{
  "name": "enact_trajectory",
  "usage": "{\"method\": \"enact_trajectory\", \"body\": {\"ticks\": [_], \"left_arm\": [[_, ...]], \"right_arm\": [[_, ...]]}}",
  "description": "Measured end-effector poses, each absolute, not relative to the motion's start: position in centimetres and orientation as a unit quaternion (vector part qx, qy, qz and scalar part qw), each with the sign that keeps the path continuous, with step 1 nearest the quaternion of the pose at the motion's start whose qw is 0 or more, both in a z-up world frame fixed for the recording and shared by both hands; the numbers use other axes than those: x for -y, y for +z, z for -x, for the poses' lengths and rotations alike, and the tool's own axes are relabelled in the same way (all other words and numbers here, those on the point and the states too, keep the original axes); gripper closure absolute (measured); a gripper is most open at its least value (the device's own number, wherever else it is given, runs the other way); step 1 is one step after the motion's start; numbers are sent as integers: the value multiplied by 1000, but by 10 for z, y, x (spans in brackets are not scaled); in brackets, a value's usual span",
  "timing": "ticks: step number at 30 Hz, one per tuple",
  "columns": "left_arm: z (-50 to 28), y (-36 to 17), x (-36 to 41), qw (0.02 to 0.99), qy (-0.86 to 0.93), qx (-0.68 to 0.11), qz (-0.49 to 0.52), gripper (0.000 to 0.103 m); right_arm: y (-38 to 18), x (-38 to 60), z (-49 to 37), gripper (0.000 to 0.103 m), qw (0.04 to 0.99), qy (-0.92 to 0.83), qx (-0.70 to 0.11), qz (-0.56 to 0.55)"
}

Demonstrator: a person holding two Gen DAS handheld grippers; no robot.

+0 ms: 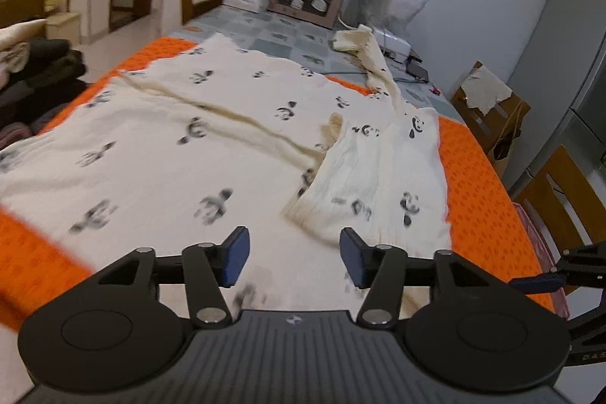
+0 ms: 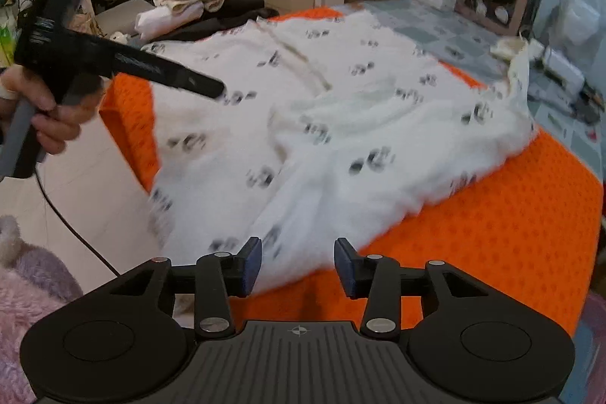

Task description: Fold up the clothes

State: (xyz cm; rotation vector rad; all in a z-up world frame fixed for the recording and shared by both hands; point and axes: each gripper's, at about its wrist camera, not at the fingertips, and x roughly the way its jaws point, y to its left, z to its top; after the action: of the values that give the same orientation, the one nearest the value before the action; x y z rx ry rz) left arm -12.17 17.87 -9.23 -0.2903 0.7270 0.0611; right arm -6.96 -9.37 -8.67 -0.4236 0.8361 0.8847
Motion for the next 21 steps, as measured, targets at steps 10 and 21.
{"method": "enact_trajectory", "body": {"ticks": [10,21], "left_arm": [[220,-97,-158,920,51,-365,130,19],[282,-124,-136,909,78,-377,161,5]], "right_arm": [[-116,87,129,58,816,375,-427,107],[-121,46,167,49,729,513,-337,303]]}}
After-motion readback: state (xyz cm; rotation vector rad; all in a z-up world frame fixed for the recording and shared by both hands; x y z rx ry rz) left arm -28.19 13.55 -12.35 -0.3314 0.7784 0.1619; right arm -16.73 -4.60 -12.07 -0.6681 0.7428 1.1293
